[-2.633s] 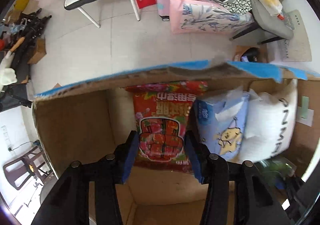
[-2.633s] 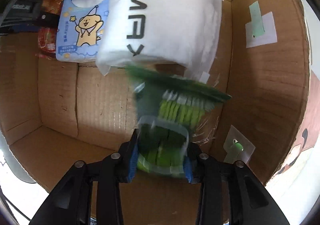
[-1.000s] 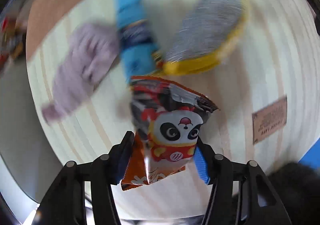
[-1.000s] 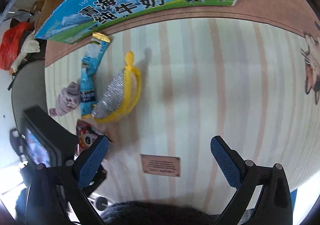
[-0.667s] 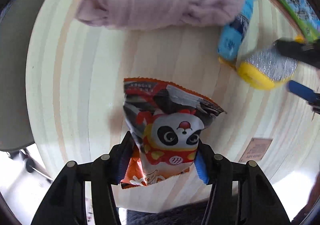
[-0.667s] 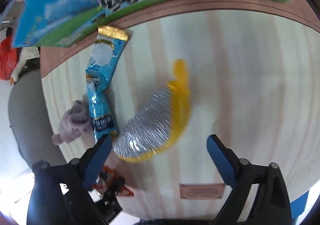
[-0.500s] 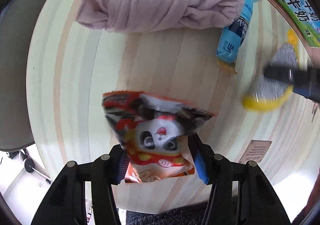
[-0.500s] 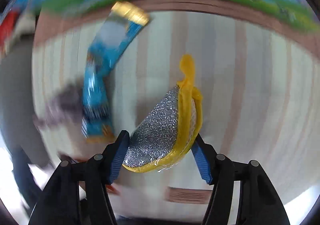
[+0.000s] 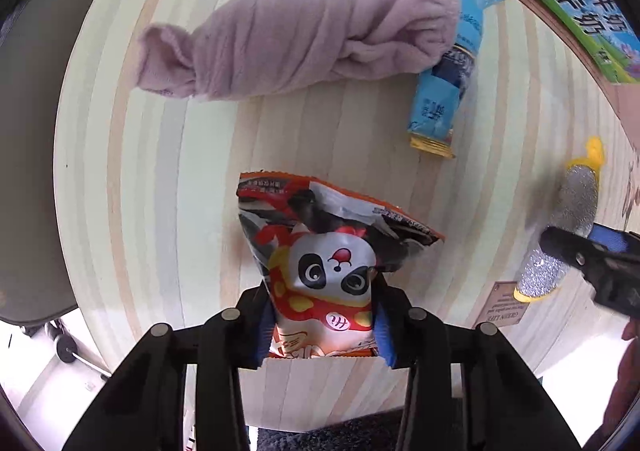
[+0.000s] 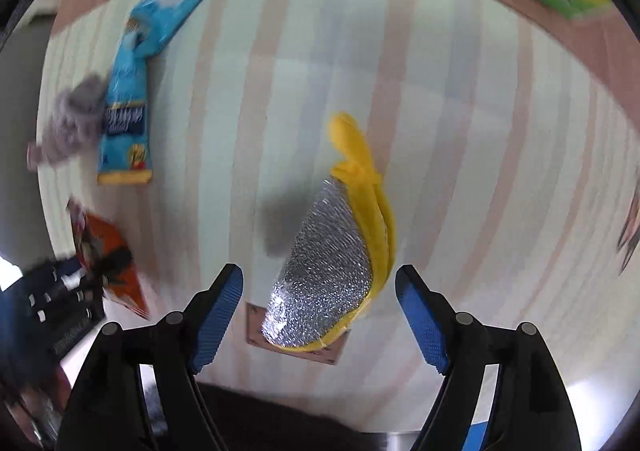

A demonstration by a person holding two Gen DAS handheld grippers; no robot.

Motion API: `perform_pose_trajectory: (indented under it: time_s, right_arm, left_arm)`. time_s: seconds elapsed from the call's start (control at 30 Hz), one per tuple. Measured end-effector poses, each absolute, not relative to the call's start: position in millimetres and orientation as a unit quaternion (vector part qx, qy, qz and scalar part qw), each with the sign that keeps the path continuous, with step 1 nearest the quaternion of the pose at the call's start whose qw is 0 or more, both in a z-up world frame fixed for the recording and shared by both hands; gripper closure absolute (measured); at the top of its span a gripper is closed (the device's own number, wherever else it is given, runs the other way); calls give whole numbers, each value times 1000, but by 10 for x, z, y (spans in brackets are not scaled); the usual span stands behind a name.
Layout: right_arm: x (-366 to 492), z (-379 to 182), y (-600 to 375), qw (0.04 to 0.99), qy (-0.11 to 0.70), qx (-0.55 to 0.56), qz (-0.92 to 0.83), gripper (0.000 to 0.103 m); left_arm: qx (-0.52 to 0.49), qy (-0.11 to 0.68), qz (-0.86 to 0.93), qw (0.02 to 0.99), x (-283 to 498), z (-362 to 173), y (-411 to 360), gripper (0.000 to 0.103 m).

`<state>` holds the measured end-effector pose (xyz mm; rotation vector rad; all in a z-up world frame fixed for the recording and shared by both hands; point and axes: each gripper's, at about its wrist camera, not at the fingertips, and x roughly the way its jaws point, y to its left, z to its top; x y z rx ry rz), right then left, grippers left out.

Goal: Organize soft objects
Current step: 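Carry the sponge and panda bag into the box and open both tools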

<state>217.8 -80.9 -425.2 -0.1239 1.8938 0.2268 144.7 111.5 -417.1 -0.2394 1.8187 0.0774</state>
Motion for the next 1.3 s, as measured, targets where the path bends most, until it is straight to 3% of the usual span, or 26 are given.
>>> perform_pose_trajectory:
  time_s: [0.07,0.13,0.33,0.53,0.7,0.83,0.97,1.3]
  right_arm:
    - [2160,-4284,-839,591,803,-46,69,26]
    - [2129,-4303,-841,603,795,-38,58,47]
    - [2035,-3998,-830,621,778,-45,91,51]
    - [2356,-2969,-1023,670,726,-7,157,51]
    - [3019,-2176,-1094,718,672,0,183,52]
    - [3756,-2113,-1308,724,668,-2,173,52]
    - [4098,-2434,-1149,710,684,-3,168,52]
    - [4550,-3418,-858,659,730,-58,172,52]
  left_arm:
    - [-92,784,27,613,1449,-4110,1098,66]
    - [-77,782,23,618,1453,-4056,1047,67]
    - [-88,766,-8,637,1551,-3557,880,68]
    - [-123,706,-66,694,2252,-2464,617,68]
    - [-128,677,-89,719,3209,-2044,502,68]
    - [-131,684,-92,711,3891,-2122,477,68]
    - [-138,723,-101,669,4380,-2594,431,68]
    - [-118,799,-91,582,4599,-3535,225,68]
